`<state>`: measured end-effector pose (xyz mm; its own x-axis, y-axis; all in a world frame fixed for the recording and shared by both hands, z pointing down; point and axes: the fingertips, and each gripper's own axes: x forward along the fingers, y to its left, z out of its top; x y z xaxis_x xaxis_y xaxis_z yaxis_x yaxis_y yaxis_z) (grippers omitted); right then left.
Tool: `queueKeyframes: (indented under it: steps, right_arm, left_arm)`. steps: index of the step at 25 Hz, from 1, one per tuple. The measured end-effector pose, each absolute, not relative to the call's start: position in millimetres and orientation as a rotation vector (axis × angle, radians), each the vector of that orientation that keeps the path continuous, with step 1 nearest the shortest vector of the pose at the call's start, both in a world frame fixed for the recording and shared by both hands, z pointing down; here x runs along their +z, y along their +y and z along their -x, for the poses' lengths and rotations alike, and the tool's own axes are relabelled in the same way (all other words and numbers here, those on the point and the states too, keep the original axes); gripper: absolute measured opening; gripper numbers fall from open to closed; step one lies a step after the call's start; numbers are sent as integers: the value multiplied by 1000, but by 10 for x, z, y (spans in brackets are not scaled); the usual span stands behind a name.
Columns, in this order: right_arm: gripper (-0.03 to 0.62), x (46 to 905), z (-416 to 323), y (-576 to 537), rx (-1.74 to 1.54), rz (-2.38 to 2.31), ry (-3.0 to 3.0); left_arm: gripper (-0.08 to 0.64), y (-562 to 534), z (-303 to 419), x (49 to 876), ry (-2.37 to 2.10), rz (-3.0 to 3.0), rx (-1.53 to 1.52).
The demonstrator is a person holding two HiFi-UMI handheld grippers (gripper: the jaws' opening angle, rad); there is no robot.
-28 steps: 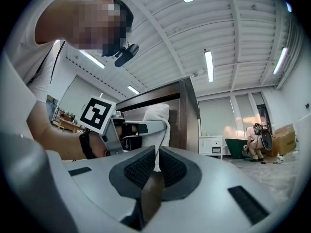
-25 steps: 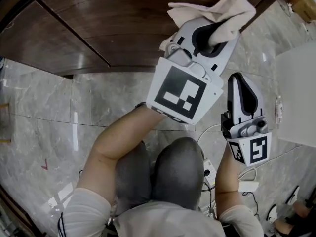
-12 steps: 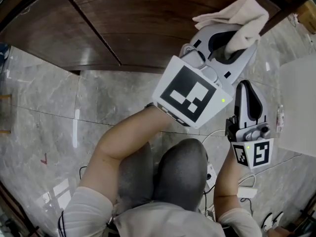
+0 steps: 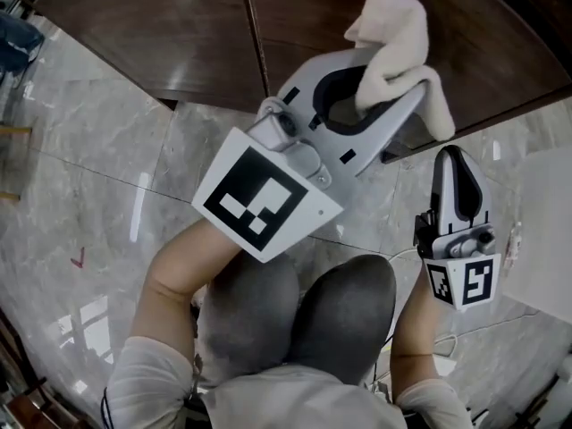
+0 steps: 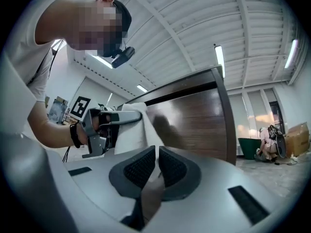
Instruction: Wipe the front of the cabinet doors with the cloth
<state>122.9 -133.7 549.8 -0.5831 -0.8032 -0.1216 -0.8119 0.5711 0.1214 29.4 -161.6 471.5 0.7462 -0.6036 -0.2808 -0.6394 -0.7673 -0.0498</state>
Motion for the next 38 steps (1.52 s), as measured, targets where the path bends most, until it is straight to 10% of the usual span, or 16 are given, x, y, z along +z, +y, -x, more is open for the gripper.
queueKeyframes:
  steps: [15, 38]
  right_arm:
    - [46, 5741, -590, -1404, 286, 1311, 2894]
    - [46, 5846, -830, -1373, 227, 1378, 2862]
  left_arm:
    - [63, -1960, 1449, 5898, 1629, 2548, 142]
    - [63, -2404, 810, 6216, 1572, 2644, 124]
